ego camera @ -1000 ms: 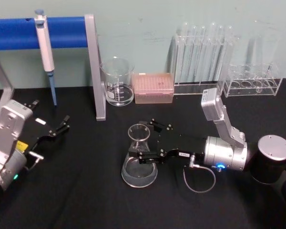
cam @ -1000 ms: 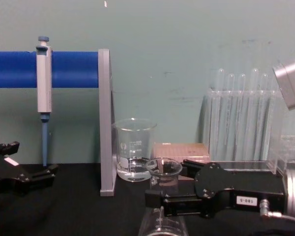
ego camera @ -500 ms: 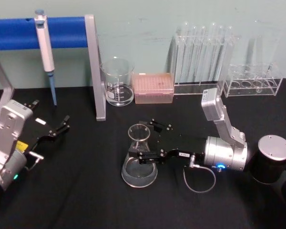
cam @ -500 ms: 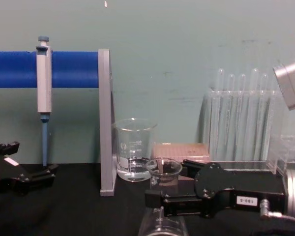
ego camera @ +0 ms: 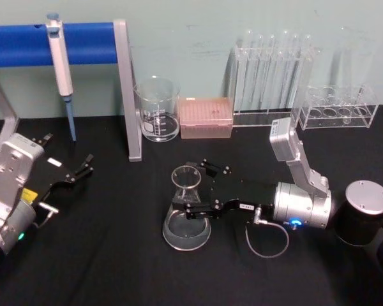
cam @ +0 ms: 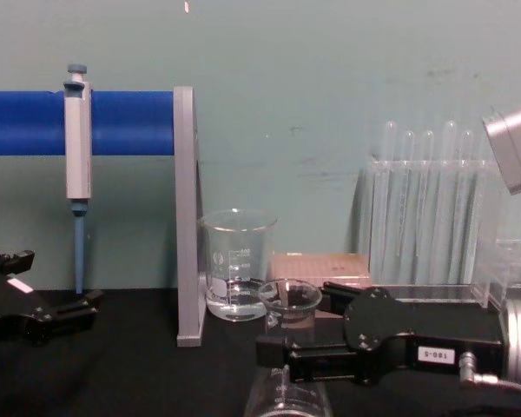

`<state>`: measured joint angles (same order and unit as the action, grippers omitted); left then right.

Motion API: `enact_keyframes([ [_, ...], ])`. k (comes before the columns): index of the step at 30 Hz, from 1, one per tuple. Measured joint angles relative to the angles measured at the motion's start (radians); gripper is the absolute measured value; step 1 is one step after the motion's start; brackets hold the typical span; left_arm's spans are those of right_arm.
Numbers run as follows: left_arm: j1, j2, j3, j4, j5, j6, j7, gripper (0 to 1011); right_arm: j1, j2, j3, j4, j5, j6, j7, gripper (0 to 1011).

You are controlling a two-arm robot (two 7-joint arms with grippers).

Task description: Grasp the erlenmeyer flask with one hand, shake it three times, then place it back.

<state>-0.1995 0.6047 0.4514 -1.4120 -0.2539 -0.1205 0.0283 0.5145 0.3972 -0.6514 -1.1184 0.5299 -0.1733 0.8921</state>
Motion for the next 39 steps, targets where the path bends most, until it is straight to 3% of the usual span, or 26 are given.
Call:
enact_keyframes([
  [8,0.000,0.000,0.000,0.000,0.000,0.000,0.000,1001,0.000,0.000,0.000,0.000,0.000,0.001,0.000,883],
  [18,0.000,0.000,0.000,0.000,0.000,0.000,0.000,1001,0.000,0.000,0.000,0.000,0.000,0.001,0.000,547],
  [23,0.000,0.000,0.000,0.000,0.000,0.000,0.000,1001,0.000,0.000,0.000,0.000,0.000,0.001,0.000,450],
  [39,0.000,0.000,0.000,0.000,0.000,0.000,0.000,1001,0.001,-0.002,0.000,0.005,0.005,0.001,0.009,449],
])
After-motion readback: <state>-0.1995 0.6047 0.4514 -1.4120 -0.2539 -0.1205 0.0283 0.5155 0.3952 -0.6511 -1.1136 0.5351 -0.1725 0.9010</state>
